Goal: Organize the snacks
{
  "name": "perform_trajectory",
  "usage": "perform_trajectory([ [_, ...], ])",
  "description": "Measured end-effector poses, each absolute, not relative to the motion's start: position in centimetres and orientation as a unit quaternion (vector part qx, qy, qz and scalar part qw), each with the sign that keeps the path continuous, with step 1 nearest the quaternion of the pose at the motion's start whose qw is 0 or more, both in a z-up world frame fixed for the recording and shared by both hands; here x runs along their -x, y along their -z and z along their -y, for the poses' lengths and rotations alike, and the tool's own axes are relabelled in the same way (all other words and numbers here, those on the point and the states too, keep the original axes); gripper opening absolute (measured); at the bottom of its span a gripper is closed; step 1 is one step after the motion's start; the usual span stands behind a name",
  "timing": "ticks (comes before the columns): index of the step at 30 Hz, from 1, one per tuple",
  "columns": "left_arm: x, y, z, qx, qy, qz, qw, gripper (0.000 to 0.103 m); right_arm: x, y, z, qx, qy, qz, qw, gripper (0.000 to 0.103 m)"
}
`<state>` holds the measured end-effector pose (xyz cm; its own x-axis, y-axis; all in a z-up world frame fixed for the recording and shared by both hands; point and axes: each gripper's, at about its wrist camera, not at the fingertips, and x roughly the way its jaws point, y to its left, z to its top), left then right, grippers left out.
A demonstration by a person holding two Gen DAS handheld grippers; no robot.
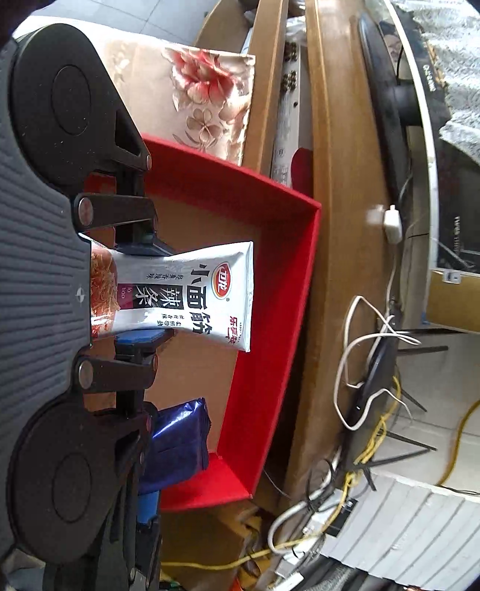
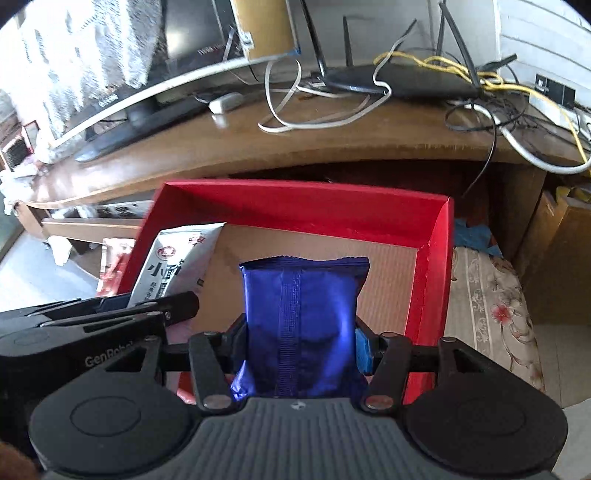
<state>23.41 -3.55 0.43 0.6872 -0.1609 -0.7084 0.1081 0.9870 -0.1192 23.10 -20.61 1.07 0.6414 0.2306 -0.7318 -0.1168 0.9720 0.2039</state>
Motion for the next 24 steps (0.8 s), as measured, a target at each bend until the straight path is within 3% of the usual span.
perform_trajectory([
  [10, -25.6, 2.3, 3.3, 0.019, 0.052, -0.399, 0.915, 0.045, -25.6, 2.0, 19.7, -0.049, -0.093, -0.420, 0.902, 0.053],
  [24, -22.9, 4.1, 2.9, -0.006, 0.038, -0.440, 0.897, 0.046, -24.1, 4.5, 18.0, -0.012, -0.102, -0.459, 0.882, 0.053],
])
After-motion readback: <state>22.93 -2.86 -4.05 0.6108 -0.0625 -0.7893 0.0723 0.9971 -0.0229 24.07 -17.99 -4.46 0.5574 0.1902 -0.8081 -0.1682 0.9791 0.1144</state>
